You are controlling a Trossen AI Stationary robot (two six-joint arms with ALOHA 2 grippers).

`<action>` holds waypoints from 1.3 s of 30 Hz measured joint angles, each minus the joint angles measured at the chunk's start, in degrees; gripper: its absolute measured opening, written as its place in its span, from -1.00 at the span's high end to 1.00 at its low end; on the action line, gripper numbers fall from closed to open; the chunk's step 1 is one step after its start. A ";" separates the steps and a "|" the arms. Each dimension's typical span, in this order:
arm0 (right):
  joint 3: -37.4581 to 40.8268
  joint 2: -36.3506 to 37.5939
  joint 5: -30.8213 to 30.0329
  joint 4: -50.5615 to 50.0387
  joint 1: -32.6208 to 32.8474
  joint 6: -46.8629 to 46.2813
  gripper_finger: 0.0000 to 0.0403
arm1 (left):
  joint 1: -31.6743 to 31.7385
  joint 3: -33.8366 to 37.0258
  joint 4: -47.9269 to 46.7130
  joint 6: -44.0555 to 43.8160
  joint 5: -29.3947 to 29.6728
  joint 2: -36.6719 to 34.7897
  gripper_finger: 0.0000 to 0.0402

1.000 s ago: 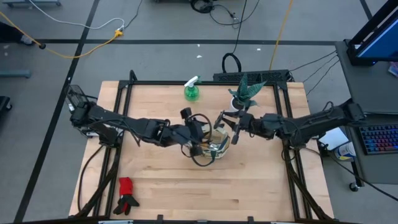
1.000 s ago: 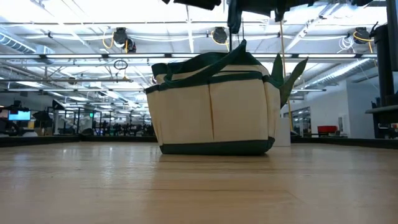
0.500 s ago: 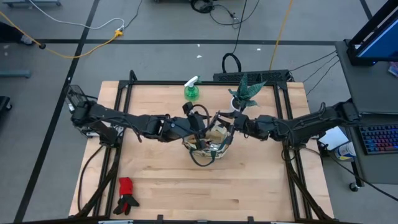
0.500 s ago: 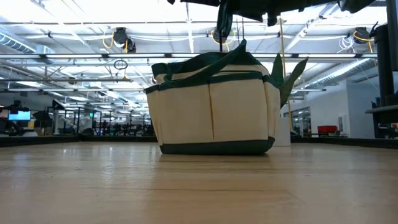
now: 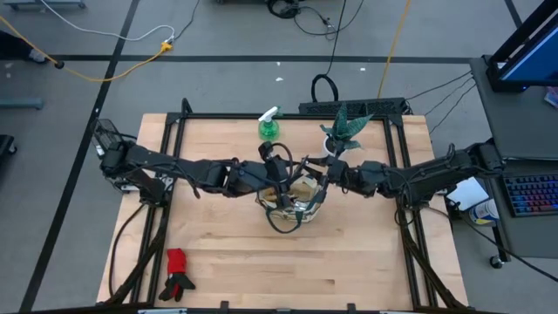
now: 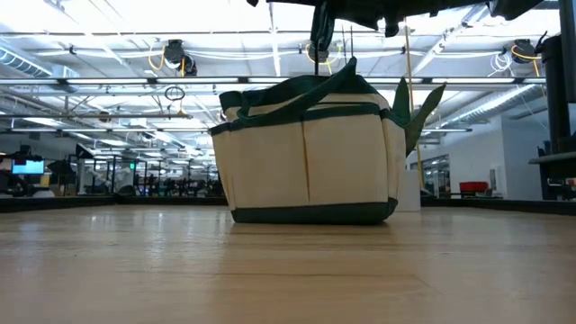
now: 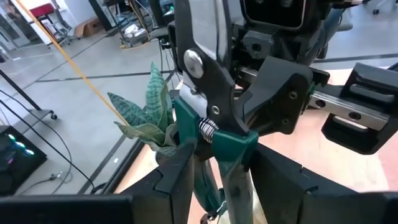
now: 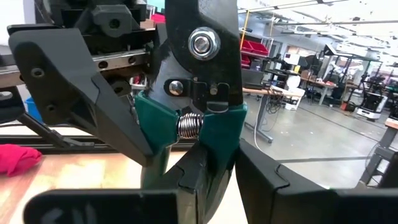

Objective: Pick & Place Garden tools in Gardening bag
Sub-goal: Put the green shear scissor into the gardening bag

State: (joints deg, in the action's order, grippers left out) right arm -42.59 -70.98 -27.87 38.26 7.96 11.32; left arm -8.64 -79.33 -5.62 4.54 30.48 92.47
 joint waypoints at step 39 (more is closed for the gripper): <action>0.02 0.11 2.24 -9.72 1.15 -7.69 0.71 | 0.72 0.00 -7.11 -0.61 0.11 0.04 0.49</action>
State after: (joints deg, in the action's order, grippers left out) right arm -42.57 -70.87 -25.63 28.54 9.11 3.64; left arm -7.92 -79.33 -12.74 3.92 30.59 92.51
